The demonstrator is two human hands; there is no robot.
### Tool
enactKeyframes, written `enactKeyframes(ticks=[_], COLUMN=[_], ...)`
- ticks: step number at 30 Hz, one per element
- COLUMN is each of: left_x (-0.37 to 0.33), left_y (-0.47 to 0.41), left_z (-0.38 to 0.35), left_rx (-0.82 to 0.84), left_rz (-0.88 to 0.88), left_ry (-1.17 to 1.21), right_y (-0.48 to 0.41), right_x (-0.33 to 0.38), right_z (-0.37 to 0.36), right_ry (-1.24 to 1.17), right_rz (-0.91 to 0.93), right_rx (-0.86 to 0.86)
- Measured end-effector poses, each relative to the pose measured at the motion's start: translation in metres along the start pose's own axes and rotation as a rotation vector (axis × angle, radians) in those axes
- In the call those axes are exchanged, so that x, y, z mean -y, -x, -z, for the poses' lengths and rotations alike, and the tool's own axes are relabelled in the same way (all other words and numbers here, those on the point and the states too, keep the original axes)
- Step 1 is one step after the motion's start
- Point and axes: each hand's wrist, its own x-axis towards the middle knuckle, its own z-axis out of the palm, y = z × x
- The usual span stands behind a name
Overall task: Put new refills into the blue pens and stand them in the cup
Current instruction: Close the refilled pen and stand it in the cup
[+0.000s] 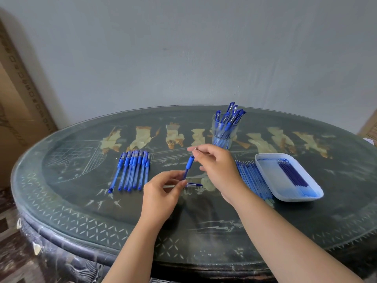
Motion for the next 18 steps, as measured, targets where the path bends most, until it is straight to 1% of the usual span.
enactKeyframes(ticks=[3, 7, 11, 13, 14, 15, 16, 18], left_x=[0.000, 0.000, -0.001, 0.001, 0.002, 0.002, 0.003, 0.002], left_y=[0.001, 0.001, 0.000, -0.001, -0.002, -0.002, -0.002, -0.002], left_z=[-0.001, -0.002, -0.001, -0.001, 0.000, 0.000, 0.000, -0.001], left_rx=[-0.009, -0.021, -0.045, -0.084, -0.105, -0.123, -0.133, -0.129], left_rz=[-0.010, -0.020, -0.016, 0.016, 0.039, 0.059, 0.074, 0.076], left_ry=[-0.003, -0.009, -0.002, 0.016, 0.024, 0.035, 0.046, 0.045], right_y=[-0.001, -0.003, -0.002, -0.002, -0.002, -0.002, -0.003, 0.000], right_x=[-0.001, -0.002, -0.002, -0.005, -0.009, -0.015, -0.024, -0.042], right_z=[-0.001, -0.005, -0.005, -0.005, -0.005, -0.004, -0.004, -0.006], right_ry=[0.006, -0.013, -0.057, -0.107, -0.089, -0.011, 0.131, 0.416], right_rz=[-0.003, -0.004, -0.015, -0.053, -0.080, -0.092, -0.092, -0.068], right_rx=[-0.074, -0.102, -0.067, -0.038, -0.034, -0.034, -0.014, 0.099])
